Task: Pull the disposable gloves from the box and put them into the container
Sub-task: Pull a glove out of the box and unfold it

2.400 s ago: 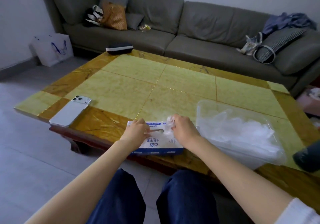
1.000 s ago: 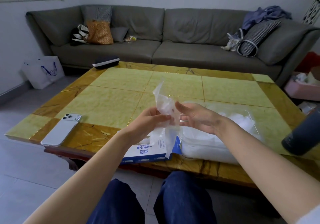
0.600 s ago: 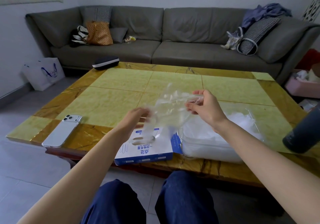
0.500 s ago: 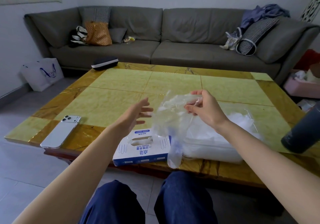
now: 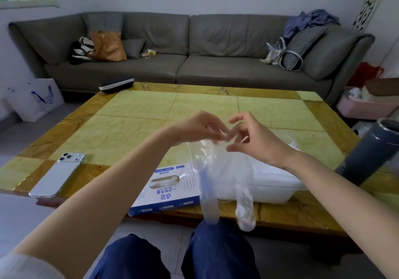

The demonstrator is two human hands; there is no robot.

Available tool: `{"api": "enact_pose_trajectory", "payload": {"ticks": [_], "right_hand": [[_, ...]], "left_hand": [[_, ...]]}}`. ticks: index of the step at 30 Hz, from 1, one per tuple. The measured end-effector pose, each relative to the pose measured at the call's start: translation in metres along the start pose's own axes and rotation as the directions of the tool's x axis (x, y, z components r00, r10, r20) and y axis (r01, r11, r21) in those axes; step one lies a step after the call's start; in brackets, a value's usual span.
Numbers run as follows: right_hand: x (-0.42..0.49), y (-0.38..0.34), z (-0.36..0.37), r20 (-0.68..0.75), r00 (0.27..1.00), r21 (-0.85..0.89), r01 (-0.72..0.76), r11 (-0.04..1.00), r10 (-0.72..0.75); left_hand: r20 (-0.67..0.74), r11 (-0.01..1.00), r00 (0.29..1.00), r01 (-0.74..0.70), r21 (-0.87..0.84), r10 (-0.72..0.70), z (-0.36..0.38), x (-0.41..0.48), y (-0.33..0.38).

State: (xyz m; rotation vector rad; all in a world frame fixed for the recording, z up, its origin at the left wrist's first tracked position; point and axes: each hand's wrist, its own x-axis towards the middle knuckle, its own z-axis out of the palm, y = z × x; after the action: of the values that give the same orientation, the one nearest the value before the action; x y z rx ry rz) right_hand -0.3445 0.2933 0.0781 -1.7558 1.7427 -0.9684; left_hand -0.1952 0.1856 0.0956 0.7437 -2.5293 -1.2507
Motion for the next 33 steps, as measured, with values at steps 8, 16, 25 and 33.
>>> {"api": "enact_pose_trajectory", "payload": {"ticks": [8,16,25,33], "right_hand": [[0.002,0.033,-0.018,0.05,0.969,-0.04,-0.24,0.97,0.242],[0.024,0.024,-0.075,-0.53,0.82,-0.455,-0.061,0.888,-0.215],[-0.021,0.064,-0.053,-0.181,0.953,-0.661,0.066,0.748,-0.244],[-0.026,0.092,-0.037,0.278,0.914,-0.562,-0.094,0.822,0.295]], "left_hand": [[-0.258,1.0,0.966,-0.023,0.004,0.023,-0.002,0.021,0.003],[-0.645,0.978,0.747,-0.207,0.003,0.16,0.005,0.057,0.021],[-0.383,0.867,0.876,-0.076,0.493,0.294,0.04,0.034,-0.031],[-0.031,0.674,0.994,-0.051,0.737,0.108,0.06,0.034,-0.05]]}}
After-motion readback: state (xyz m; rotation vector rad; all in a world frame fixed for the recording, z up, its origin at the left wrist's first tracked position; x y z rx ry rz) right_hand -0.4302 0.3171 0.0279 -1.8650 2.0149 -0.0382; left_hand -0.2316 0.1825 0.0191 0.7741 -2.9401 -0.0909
